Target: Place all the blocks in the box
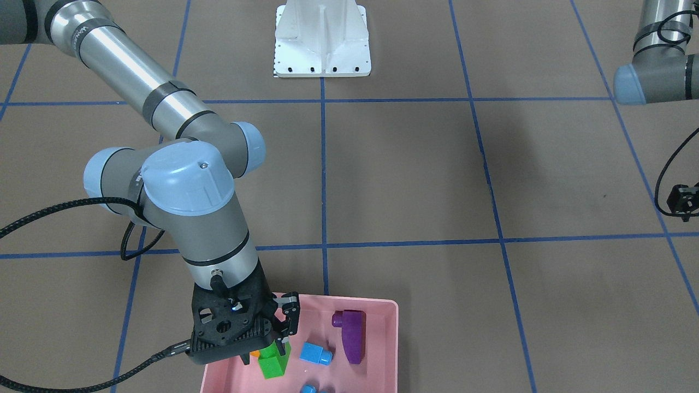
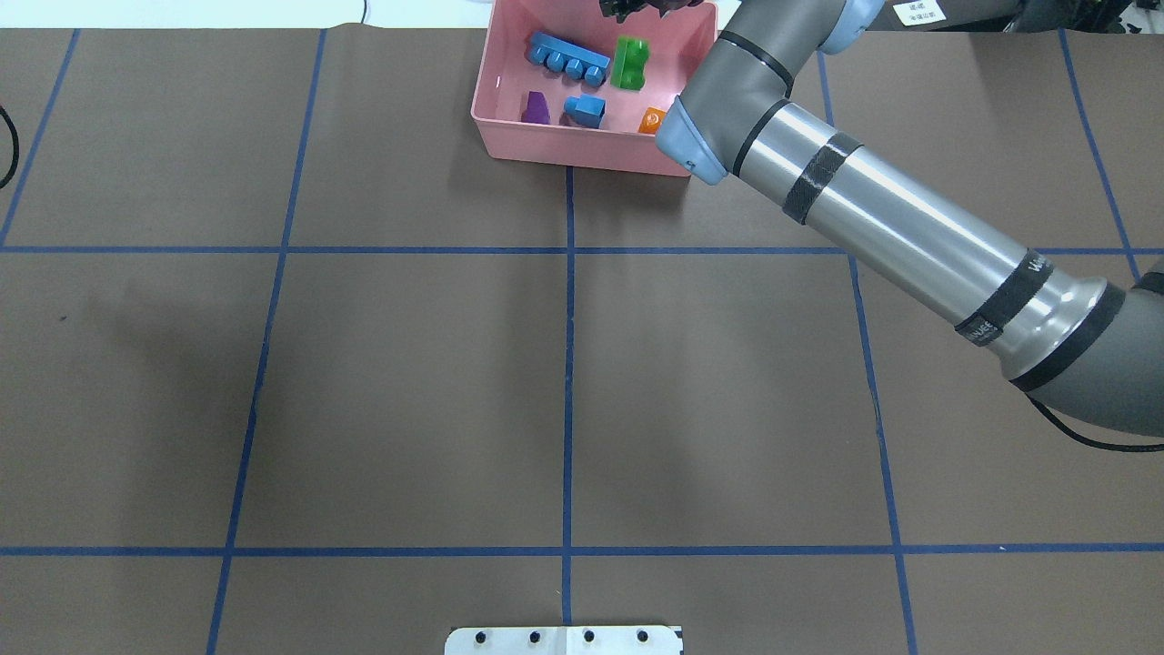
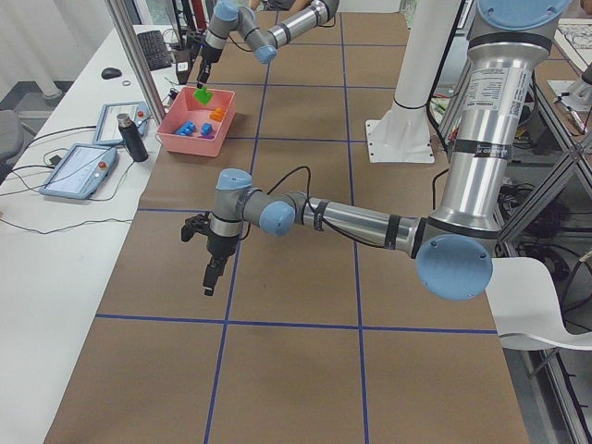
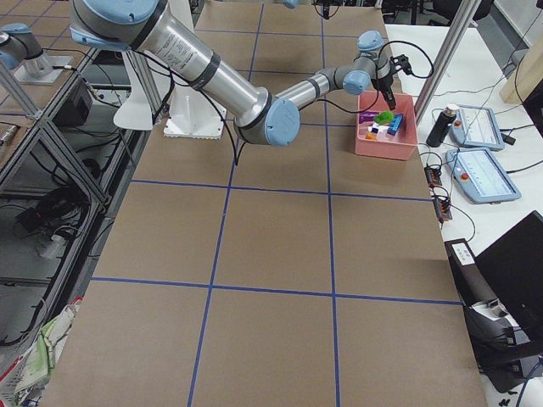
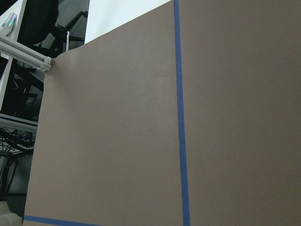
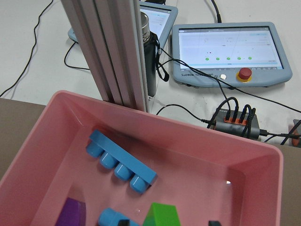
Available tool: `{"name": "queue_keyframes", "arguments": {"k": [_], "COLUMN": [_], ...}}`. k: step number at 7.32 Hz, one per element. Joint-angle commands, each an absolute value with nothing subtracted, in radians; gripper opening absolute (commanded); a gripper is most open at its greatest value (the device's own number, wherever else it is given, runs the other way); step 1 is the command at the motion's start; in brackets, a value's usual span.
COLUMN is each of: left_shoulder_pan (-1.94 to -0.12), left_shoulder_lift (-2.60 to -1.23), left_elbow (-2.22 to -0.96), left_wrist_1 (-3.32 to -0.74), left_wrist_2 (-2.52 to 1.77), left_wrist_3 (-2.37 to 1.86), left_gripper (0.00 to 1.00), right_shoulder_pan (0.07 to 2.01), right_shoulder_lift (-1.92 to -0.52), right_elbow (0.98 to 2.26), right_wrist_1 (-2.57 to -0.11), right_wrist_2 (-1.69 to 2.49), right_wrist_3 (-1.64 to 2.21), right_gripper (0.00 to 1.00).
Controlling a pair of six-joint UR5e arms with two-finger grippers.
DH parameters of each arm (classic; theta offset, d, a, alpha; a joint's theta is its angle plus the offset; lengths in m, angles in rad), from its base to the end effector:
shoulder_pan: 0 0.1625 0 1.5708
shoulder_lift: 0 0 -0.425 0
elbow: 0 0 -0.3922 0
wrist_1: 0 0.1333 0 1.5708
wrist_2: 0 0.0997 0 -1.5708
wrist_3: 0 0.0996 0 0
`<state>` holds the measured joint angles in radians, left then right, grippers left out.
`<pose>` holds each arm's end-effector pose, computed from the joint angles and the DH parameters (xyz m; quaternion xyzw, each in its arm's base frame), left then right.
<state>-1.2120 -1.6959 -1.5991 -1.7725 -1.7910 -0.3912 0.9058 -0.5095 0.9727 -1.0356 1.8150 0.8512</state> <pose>0.0950 -0.5709 0.5807 0.1237 0.1649 0.0036 0.9785 -0.4430 -0.7419 0.1631 0.2715 -0.4043 0.0230 0.8731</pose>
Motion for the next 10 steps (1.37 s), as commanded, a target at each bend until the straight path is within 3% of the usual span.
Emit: {"name": "queue_keyframes", "arguments": {"k": [1,3,4,5,7,10], "left_shoulder_pan": [-1.236,-1.27,-1.317,-1.333,-1.336,-1.426], "left_shoulder_lift": [-1.634,-1.586,-1.572,-1.548,-1.507,-1.462], "left_elbow": [-1.658,-1.692,-1.687,-1.692,-1.719,-1.721], "left_wrist_1": [-1.77,-1.77,-1.769,-1.772,-1.778,-1.749], "left_wrist_2": [-1.915,-2.007,-2.088,-2.114,-2.123,-2.286], "left_wrist_3": [-0.383,-0.295,-0.199,-0.184,-0.183,-0.003], "left_gripper": [1.0,1.0,1.0,1.0,1.0,1.0], "right_shoulder_pan": [0.963,1.06,1.08,1.077,1.158,1.378], "right_shoulder_lift": [-0.528,-0.642,-0.817,-0.966,-1.143,-1.433], "right_elbow": [1.024,1.264,1.437,1.522,1.595,1.644], "right_wrist_1": [-1.086,-1.292,-1.293,-1.281,-1.275,-1.287], "right_wrist_2": [1.985,2.136,2.172,2.165,2.186,2.319], "right_wrist_3": [0.864,0.865,0.862,0.847,0.822,0.417], "right_gripper": [1.0,1.0,1.0,1.0,1.0,1.0]}}
